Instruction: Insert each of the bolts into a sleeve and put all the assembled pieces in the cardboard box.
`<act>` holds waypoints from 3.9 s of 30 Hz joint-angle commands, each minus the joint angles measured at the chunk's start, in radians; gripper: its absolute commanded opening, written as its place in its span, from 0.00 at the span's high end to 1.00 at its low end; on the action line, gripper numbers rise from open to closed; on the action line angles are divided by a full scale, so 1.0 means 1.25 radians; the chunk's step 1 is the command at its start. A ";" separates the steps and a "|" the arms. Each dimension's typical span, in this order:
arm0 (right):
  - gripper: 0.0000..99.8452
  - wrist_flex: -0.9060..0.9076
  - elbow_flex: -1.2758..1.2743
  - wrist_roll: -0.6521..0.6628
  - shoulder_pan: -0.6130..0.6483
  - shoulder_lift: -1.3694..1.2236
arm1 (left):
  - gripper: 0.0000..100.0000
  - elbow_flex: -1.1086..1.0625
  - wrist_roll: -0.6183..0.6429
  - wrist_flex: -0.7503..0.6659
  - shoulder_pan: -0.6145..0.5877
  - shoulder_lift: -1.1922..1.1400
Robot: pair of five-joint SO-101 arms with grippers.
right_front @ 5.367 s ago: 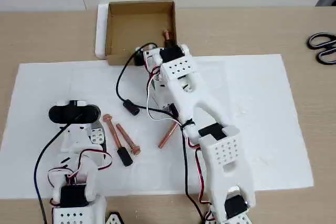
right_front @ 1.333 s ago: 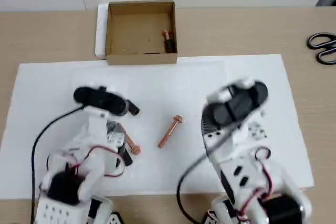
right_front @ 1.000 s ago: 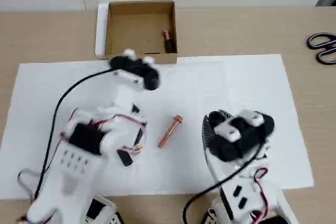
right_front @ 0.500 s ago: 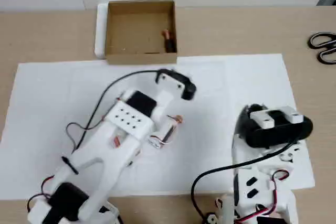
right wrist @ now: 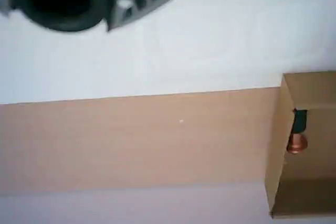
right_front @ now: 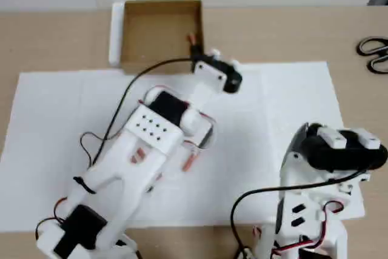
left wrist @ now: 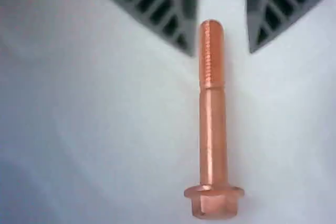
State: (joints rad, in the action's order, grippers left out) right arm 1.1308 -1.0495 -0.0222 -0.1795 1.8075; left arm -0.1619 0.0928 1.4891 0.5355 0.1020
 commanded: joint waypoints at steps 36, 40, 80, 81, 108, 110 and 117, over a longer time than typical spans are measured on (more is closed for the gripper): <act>1.00 -0.017 -0.044 -0.011 -0.002 0.007 | 0.85 0.159 0.070 -0.029 0.001 -0.296; 1.00 -0.017 -0.044 -0.010 -0.002 0.007 | 0.85 0.175 0.070 -0.034 -0.007 -0.367; 1.00 -0.017 -0.044 -0.010 -0.002 0.007 | 0.99 0.233 0.070 -0.006 -0.011 -0.458; 1.00 -0.017 -0.044 -0.010 -0.002 0.007 | 0.99 0.233 0.070 -0.005 -0.001 -0.449; 1.00 -0.017 -0.044 -0.011 -0.001 0.007 | 0.99 0.233 0.065 0.096 0.032 -0.011; 1.00 -0.020 -0.044 -0.011 0.023 0.007 | 0.99 0.233 0.065 0.097 0.032 0.001; 1.00 -0.024 -0.043 -0.011 0.226 0.007 | 0.99 0.230 0.068 0.096 0.032 0.135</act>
State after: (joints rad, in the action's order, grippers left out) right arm 1.1278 -1.1093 -0.0253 0.0077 1.8059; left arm 0.1036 0.1818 1.6088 0.5738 0.1542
